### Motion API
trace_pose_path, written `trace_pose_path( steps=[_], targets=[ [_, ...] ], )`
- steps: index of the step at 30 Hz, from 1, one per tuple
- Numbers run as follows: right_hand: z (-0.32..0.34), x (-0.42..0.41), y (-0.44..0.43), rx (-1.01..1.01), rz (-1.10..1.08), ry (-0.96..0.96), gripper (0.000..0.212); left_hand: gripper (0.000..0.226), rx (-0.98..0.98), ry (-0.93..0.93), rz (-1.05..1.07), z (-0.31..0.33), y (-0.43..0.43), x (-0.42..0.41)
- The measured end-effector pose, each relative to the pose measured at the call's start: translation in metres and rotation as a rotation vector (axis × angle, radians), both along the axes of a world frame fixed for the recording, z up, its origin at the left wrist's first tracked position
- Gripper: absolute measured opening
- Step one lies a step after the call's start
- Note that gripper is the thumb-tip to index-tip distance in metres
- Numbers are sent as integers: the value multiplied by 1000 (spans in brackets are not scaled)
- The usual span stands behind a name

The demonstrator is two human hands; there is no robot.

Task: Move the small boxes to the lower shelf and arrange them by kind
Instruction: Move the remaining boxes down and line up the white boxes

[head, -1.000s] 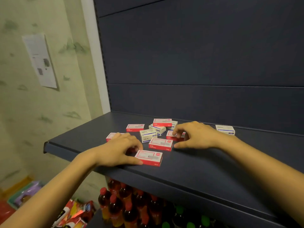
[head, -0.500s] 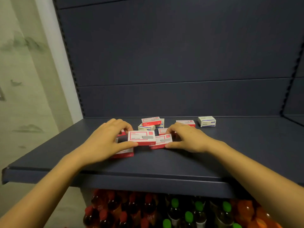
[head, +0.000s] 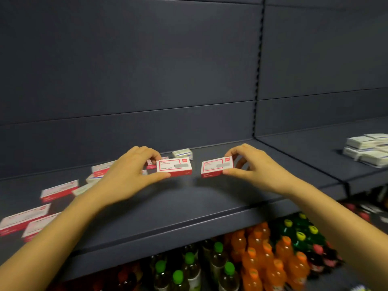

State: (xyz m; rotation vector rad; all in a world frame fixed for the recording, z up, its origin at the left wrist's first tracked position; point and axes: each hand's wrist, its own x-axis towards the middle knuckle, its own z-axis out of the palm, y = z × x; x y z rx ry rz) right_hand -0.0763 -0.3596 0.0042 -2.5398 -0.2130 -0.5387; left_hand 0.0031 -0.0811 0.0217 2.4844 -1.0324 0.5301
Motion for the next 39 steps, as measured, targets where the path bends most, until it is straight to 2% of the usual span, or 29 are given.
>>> trace_pose_path(
  steps=[5, 16, 22, 29, 39],
  targets=[
    [-1, -47, -77, -10, -103, -34, 32, 61, -26, 11, -135, -1, -88, -10],
    [-2, -143, -263, 52, -212, -86, 24, 34, -67, 26, -284, -8, -291, -60],
    [-10, -187, -354, 74, -279, -81, 30, 33, -86, 26, -318, -14, -389, -95],
    [-16, -229, -442, 124, -355, -101, 27, 39, -97, -4, -364, -8, -497, -121],
    [-20, -257, -573, 92, -463, -134, 27, 43, -51, -39, -446, 0, -659, -133]
  ],
)
